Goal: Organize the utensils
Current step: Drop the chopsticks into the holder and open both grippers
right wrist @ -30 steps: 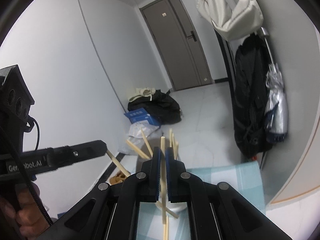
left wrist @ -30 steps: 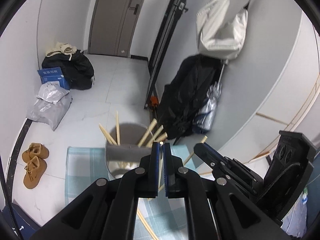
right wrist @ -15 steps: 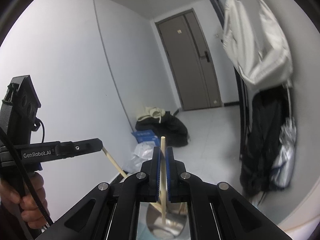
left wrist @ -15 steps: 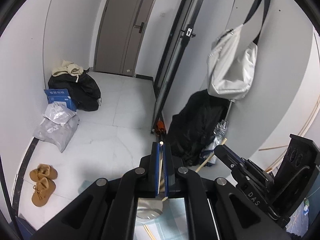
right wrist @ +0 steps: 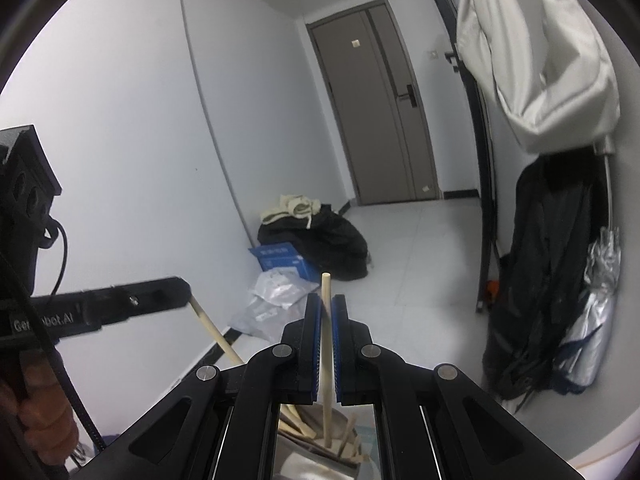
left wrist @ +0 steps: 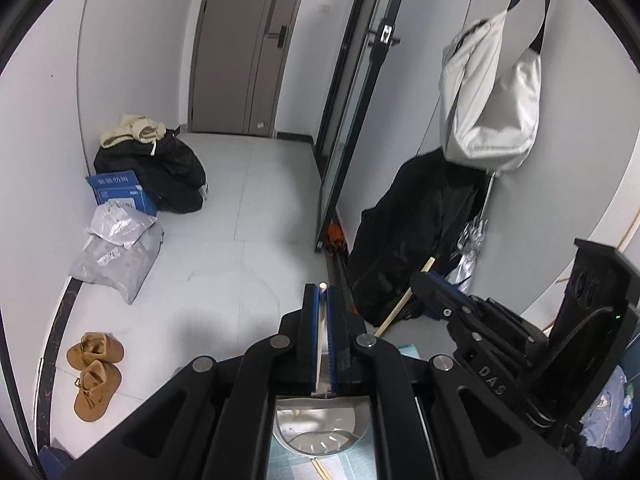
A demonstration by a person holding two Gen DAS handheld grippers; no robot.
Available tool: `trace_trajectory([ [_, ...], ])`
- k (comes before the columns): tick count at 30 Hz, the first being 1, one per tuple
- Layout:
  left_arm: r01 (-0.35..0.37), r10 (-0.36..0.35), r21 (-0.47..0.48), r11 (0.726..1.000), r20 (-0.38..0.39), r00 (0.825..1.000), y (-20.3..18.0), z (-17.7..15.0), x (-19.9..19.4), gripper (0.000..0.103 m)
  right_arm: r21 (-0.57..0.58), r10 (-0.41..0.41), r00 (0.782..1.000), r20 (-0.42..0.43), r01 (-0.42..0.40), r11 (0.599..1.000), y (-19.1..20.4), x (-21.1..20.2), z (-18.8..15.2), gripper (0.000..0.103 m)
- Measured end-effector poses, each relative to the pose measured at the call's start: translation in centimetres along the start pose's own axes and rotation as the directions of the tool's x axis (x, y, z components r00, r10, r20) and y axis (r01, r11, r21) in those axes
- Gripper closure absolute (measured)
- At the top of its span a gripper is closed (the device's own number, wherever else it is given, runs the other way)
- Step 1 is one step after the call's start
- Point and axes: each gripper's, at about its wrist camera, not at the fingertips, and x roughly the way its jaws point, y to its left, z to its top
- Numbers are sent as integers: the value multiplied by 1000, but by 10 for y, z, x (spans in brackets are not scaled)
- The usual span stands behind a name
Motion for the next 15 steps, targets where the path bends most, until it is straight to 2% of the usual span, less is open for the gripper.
trace_trajectory([
  [5, -8, 8, 12, 1000, -26, 1000, 1, -10, 14, 102, 17, 10, 1000, -28, -9, 1000, -11, 7, -13, 99],
  [15, -36, 38, 34, 999, -53, 998, -5, -29, 34, 102, 34, 55, 986, -156, -50, 998, -13, 26, -41, 96],
])
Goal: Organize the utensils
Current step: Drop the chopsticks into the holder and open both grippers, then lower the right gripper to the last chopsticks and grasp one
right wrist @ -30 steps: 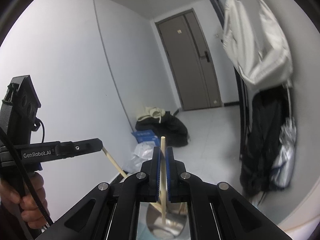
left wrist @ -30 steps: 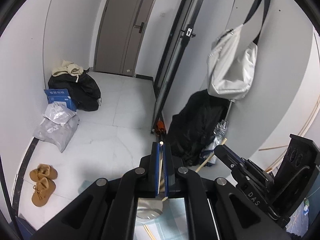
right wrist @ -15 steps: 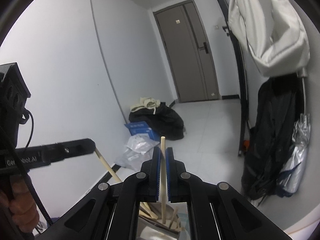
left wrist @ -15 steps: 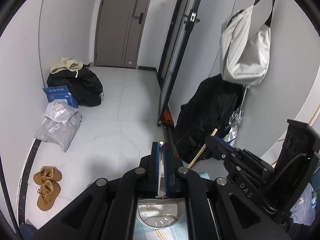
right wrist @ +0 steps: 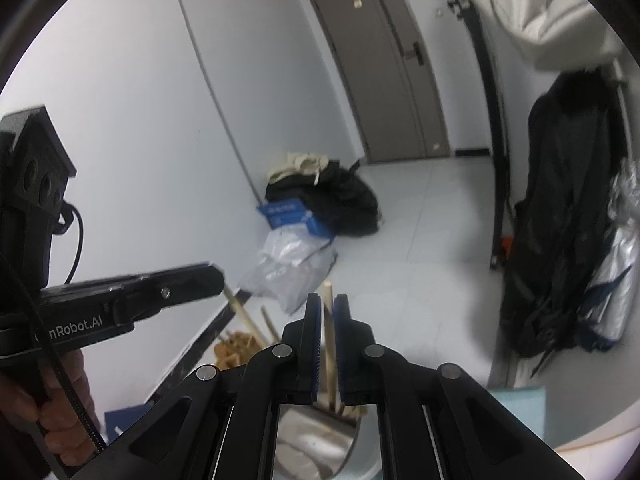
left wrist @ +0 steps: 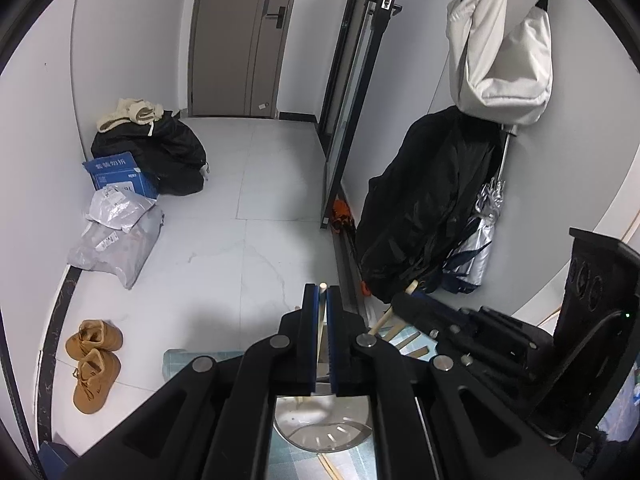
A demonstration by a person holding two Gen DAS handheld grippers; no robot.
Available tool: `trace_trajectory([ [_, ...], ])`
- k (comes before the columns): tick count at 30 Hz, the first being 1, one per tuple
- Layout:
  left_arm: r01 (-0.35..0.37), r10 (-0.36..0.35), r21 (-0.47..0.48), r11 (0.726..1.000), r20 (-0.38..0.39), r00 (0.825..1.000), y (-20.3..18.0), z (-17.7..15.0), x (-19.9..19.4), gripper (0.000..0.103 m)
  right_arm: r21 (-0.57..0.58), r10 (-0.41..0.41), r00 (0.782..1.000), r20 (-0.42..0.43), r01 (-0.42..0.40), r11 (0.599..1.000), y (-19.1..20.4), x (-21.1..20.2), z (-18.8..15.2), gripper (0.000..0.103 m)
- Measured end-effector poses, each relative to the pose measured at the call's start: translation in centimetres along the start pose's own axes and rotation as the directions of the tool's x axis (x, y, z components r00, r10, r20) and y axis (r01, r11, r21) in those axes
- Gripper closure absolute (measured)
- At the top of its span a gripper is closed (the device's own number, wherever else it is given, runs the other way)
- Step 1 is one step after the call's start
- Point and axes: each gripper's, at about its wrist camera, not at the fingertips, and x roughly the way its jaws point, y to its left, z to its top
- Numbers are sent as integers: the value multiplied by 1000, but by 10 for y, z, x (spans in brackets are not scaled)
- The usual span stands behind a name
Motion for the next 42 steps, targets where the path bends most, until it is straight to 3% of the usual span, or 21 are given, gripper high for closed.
trace_trajectory([
  [4, -6, 6, 19, 1000, 0, 1000, -3, -7, 2, 102, 27, 9, 997, -72, -7, 1000, -6, 10, -15, 96],
  [8, -18, 18, -2, 1000, -19, 1000, -3, -9, -1, 102, 41, 6, 997, -73, -3, 999, -9, 0, -23, 95],
  [13, -45, 45, -15, 999, -10, 999, -7, -13, -14, 97, 51, -5, 1000, -22, 6, 999, -8, -28, -26, 80],
  [18, -76, 76, -12, 997, 40, 996, -16, -26, -36, 66, 66, -26, 1000, 15, 25, 998, -8, -52, -26, 74],
  [25, -134, 136, -35, 990, 91, 987, -22, -41, -62, 48, 89, -46, 998, 45, 41, 995, -4, -90, -39, 72],
  [27, -155, 159, -40, 987, 130, 979, -25, -46, -75, 34, 80, -60, 996, 60, 55, 995, 1, -102, -43, 69],
  [40, -198, 210, -74, 977, 227, 951, -31, -88, -109, 13, 66, -97, 991, 95, 91, 994, 25, -147, -90, 51],
  [42, -211, 225, -85, 974, 234, 946, -30, -96, -108, 6, 62, -104, 990, 94, 98, 993, 26, -150, -99, 50],
])
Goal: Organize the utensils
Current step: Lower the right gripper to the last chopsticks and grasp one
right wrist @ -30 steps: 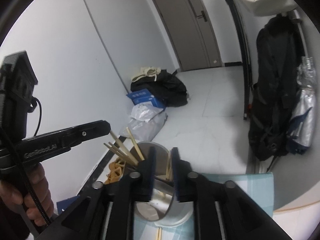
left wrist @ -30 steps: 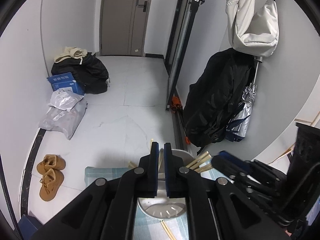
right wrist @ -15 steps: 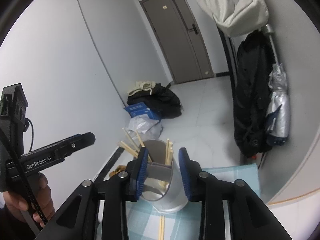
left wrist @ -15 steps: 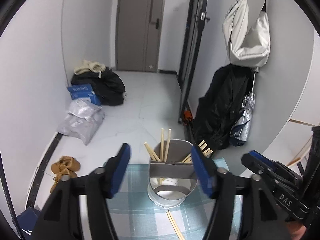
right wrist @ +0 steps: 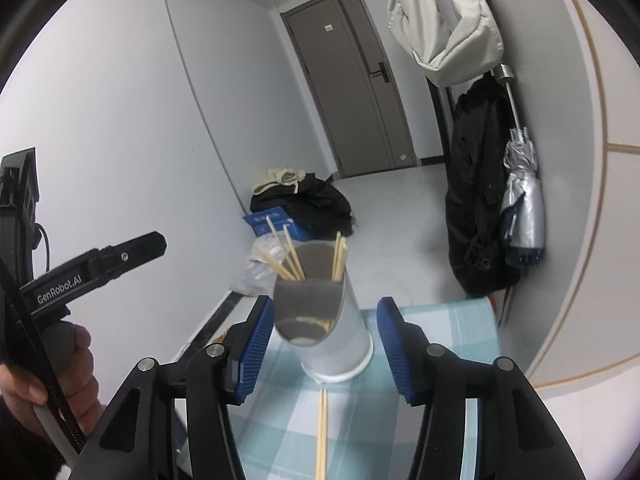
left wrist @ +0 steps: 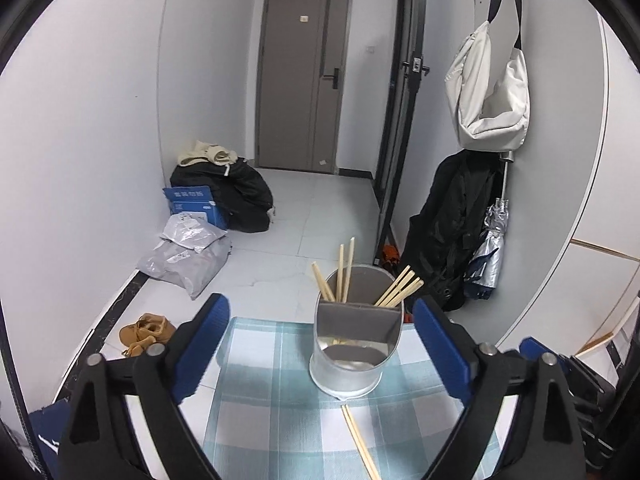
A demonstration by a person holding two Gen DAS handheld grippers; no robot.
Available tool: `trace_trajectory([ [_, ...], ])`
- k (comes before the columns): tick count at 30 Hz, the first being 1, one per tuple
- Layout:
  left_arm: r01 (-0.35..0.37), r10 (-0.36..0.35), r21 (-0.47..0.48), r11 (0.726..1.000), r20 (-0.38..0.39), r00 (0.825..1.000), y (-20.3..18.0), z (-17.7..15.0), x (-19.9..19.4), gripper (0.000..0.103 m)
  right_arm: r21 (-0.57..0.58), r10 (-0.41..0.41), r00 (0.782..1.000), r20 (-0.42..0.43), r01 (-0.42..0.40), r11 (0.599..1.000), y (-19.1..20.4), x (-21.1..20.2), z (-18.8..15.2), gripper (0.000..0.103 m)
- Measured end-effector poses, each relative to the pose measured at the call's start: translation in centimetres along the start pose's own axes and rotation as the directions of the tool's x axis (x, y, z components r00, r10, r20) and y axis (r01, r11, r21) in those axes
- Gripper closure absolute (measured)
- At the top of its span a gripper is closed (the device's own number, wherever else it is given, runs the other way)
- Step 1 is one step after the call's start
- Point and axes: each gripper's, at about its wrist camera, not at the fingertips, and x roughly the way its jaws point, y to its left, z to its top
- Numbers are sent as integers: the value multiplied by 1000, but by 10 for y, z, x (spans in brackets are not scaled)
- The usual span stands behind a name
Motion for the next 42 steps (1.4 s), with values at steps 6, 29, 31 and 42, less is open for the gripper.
trace_trajectory([
  [6, -16, 16, 2, 1000, -30, 999, 7, -28, 7, 2, -21, -39, 999, -35, 39, 999, -3, 0, -33, 38],
  [29, -80, 57, -92, 993, -225, 973, 38, -91, 80, 2, -12, -154, 946, -284, 158, 987, -35, 72, -101, 38],
  [31, -78, 53, -94, 993, -241, 969, 40, -90, 85, 2, -21, -159, 937, -312, 160, 987, -34, 82, -104, 38],
  [42, -97, 48, -173, 980, -267, 962, 68, -83, 97, 2, -102, -151, 872, -465, 117, 988, -18, 139, -113, 47],
])
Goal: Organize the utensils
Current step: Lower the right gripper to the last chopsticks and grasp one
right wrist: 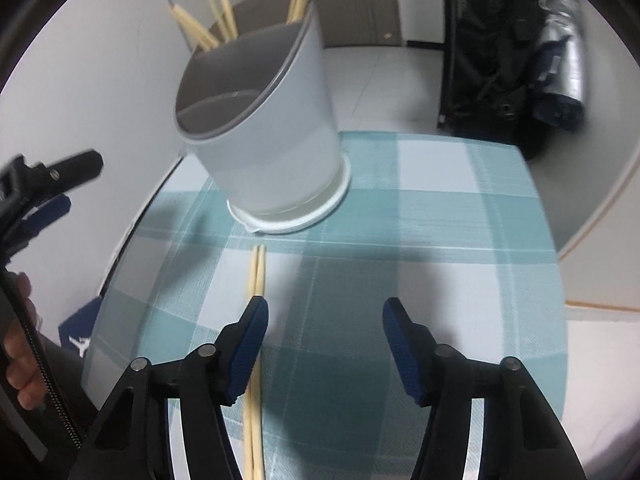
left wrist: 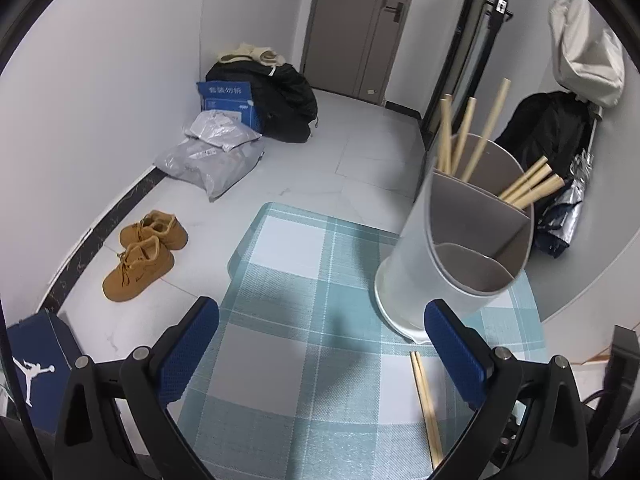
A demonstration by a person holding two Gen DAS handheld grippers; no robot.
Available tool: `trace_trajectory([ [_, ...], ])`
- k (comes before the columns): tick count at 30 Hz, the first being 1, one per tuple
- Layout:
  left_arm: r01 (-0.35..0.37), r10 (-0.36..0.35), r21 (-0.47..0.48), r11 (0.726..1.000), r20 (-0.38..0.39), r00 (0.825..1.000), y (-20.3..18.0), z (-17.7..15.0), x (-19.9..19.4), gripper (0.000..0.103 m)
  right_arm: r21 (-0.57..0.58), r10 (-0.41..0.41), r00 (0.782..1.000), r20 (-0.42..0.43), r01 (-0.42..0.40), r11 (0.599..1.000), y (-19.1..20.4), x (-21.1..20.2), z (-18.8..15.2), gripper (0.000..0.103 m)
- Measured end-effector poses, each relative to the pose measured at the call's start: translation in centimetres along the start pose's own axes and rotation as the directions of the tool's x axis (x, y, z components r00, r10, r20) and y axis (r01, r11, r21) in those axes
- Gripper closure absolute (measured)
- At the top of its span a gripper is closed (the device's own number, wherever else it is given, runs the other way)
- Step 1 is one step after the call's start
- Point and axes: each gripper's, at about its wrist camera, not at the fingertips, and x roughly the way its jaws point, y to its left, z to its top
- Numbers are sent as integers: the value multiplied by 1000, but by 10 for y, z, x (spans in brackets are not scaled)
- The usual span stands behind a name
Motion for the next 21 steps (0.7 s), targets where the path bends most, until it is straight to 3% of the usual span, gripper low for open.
trace_trajectory([
  [11, -8, 6, -60, 998, -36, 999, 20, 4, 8, 2, -120, 7, 995, -101, -19, 993, 33, 46, 16, 79],
  [21, -8, 4, -87, 996, -53, 999, 27, 6, 11, 2, -233, -44, 990, -136, 11, 972, 50, 52, 23, 83],
])
